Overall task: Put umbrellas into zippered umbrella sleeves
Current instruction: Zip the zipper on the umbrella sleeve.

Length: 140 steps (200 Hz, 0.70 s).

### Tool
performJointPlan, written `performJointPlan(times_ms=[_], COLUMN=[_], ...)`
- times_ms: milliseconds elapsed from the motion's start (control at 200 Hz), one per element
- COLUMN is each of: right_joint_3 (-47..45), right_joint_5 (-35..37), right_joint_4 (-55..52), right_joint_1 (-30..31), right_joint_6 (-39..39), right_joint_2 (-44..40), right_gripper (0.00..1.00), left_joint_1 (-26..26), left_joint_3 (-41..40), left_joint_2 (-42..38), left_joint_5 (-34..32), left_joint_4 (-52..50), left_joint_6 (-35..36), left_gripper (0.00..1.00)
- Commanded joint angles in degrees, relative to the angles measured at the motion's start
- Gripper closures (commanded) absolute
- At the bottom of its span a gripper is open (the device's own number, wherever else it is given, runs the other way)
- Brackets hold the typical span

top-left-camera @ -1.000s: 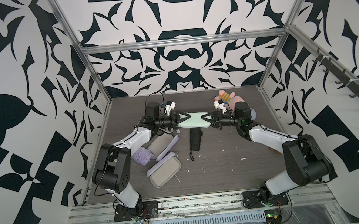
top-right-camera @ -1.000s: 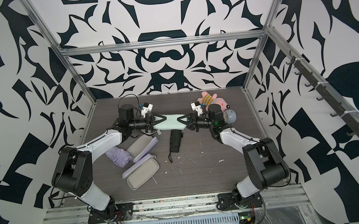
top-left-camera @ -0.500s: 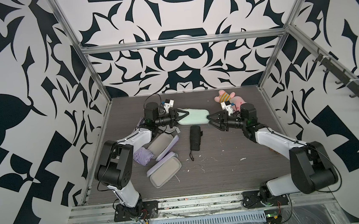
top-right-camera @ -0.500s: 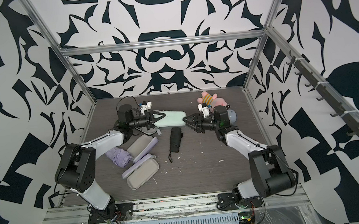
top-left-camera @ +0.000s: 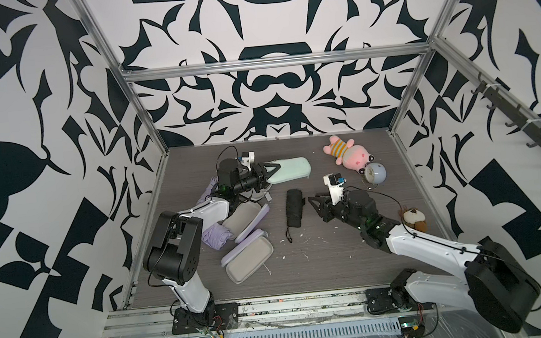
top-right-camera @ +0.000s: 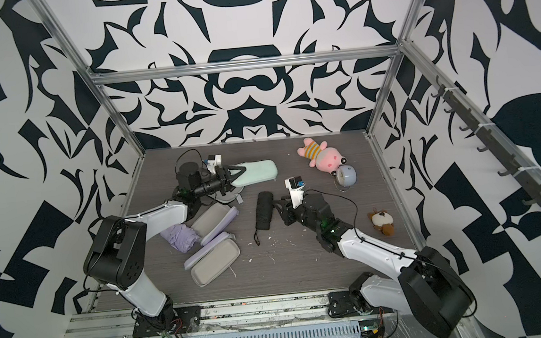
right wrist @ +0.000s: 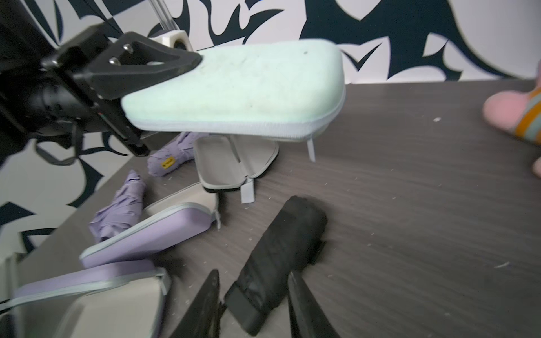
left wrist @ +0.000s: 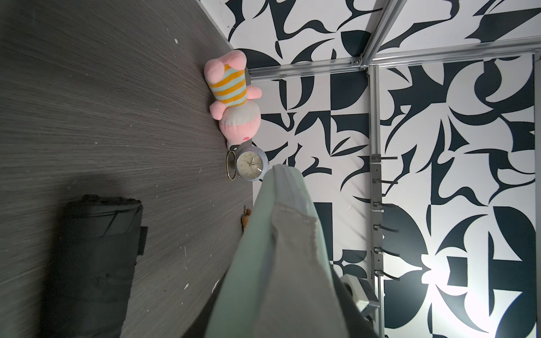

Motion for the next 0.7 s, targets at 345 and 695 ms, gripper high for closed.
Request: performJointPlan(times_ms=[345, 695], right_joint_3=[6.42, 10.64], right_joint_5=[11.83, 8.26], right_joint_4=[8.70, 7.06], right_joint_1=[-0.72, -1.40], right_joint_6=[-10.90, -16.90], right_joint_2=[7.80, 10.32], right_gripper=[0.65, 0.70], left_joint_1=[-2.11, -2.80], left_joint_3=[0.65, 1.35], left_joint_2=[-2.62, -2.72], left_joint_5=[-0.14, 0.75], left_joint_4=[2.93, 0.53], left_joint_6=[1.08, 2.64], left_gripper=[0.86, 0.86])
